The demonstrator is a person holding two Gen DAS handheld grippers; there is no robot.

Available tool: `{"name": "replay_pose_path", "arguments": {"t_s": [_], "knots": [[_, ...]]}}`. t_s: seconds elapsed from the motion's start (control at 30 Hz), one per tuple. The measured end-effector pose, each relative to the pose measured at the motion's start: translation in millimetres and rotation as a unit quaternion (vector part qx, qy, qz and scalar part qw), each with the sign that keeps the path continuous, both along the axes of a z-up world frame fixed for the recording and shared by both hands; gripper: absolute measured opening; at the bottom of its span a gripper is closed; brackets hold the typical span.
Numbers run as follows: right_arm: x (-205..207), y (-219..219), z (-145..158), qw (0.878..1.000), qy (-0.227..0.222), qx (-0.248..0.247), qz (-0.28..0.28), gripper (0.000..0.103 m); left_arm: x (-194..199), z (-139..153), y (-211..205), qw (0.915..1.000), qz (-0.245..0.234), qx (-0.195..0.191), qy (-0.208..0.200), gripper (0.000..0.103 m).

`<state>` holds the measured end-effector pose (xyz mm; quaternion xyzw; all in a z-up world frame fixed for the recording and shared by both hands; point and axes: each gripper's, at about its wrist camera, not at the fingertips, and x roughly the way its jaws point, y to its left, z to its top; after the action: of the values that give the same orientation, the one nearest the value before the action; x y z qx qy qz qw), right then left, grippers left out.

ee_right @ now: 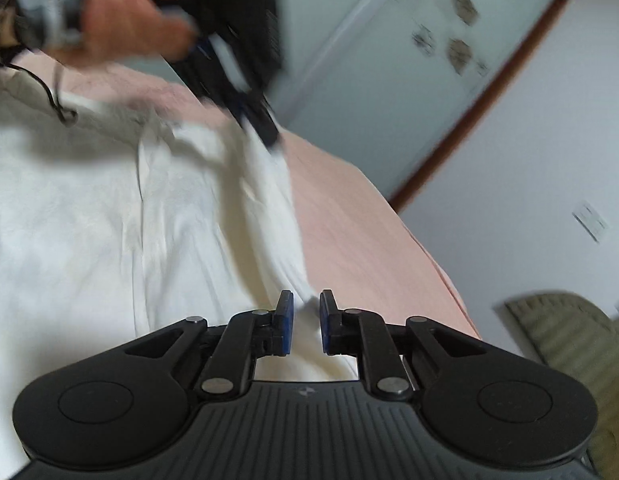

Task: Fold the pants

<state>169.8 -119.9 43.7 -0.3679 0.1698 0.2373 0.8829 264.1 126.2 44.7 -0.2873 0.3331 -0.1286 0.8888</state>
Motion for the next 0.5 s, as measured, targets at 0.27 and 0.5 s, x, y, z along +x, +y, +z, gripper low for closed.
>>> {"name": "replay_pose_path", "arguments": {"t_s": [0.27, 0.5], "knots": [[-26, -34, -6, 0.998, 0.005, -0.034, -0.060, 0.017, -71, -6, 7, 0.9997, 0.002, -0.012, -0.021, 0.005], [-24, -24, -21, 0.993, 0.019, -0.094, -0.070, 0.007, -97, -8, 14, 0.9992, 0.014, -0.014, -0.034, 0.005]]}}
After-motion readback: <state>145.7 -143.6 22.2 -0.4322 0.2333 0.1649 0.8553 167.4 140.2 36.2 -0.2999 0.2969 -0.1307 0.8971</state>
